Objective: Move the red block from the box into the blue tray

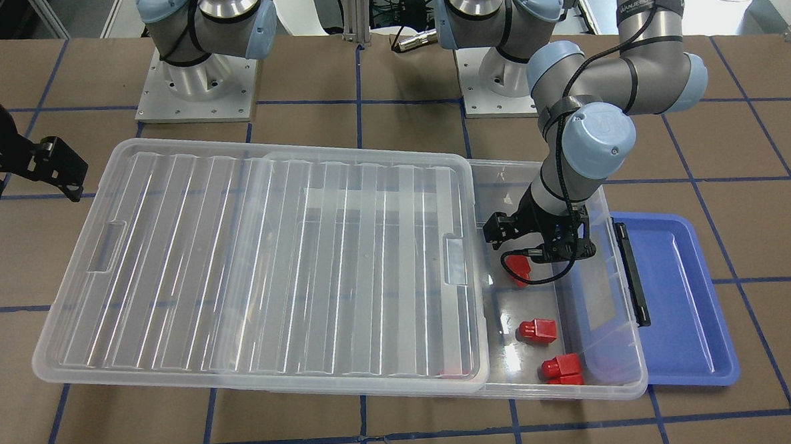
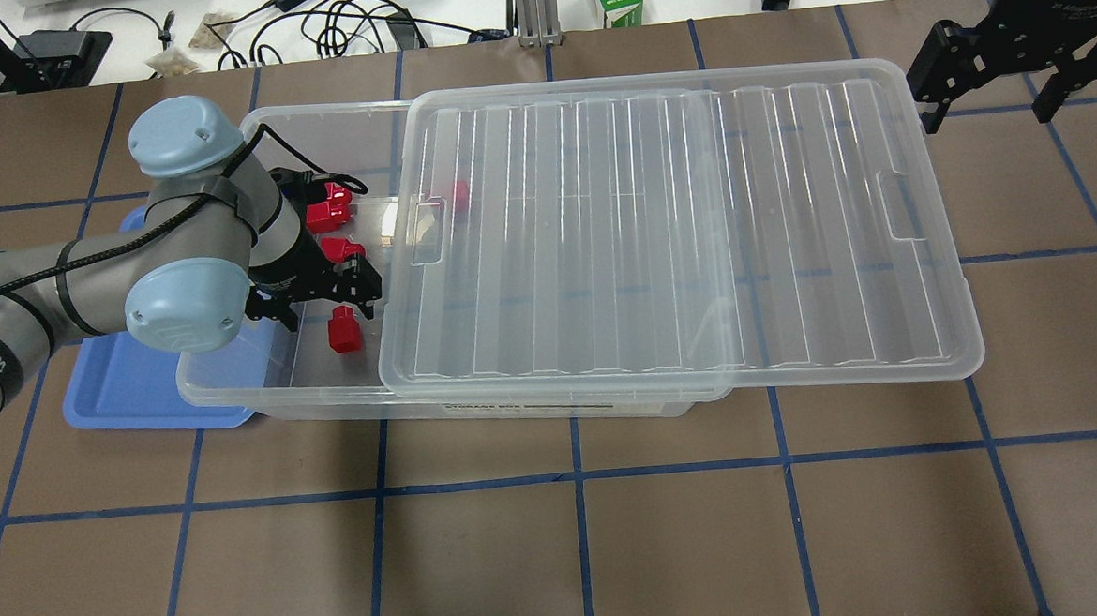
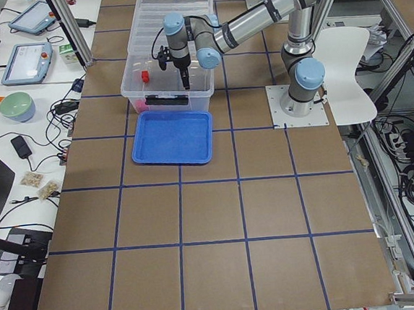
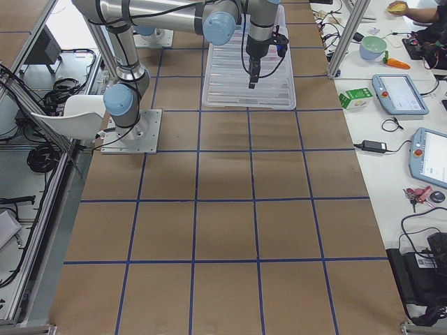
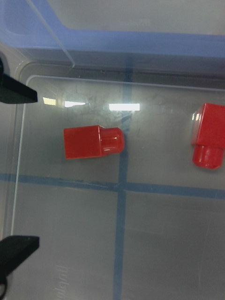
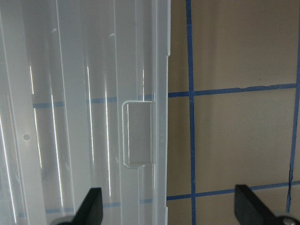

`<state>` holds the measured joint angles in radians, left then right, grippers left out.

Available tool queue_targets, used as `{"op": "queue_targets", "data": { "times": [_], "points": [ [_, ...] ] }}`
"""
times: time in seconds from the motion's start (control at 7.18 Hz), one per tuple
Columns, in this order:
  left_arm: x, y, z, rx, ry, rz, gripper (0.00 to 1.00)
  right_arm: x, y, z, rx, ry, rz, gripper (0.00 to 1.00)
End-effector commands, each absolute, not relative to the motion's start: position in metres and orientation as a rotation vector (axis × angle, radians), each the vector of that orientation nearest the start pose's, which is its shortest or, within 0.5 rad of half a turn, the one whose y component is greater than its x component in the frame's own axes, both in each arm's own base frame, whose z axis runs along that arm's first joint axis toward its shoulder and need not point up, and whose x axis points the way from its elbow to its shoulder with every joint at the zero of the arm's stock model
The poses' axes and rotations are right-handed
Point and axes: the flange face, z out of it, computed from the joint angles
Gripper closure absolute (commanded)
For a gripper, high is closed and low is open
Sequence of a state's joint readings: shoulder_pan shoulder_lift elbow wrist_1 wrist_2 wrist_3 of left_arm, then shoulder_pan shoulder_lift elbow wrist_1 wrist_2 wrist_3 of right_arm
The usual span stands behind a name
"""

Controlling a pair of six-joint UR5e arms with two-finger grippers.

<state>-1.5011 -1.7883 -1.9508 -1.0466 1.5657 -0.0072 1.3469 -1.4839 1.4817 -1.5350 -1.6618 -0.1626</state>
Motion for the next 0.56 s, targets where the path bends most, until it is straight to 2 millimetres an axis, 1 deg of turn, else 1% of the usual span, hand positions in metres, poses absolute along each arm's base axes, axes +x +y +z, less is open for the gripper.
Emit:
{"op": "queue_targets", "data": {
  "times": [0.0, 0.28, 0.42],
  "points": [
    [-0.096, -0.514, 0.225, -0.128, 3.138, 0.099, 0.0, 0.004, -0.54, 0.484, 0.096, 3.221, 0.081, 0.0],
    [-0.097, -0.514, 0.205, -0.136, 3.146, 0.149, 0.0, 0.005, -0.54, 0.484, 0.094, 3.217, 0.078, 0.0],
    [-0.095, -0.517, 0.199, -0.145, 3.144, 0.135, 0.0, 0.005, -0.541, 0.485, 0.094, 3.213, 0.074, 0.0]
  ]
}}
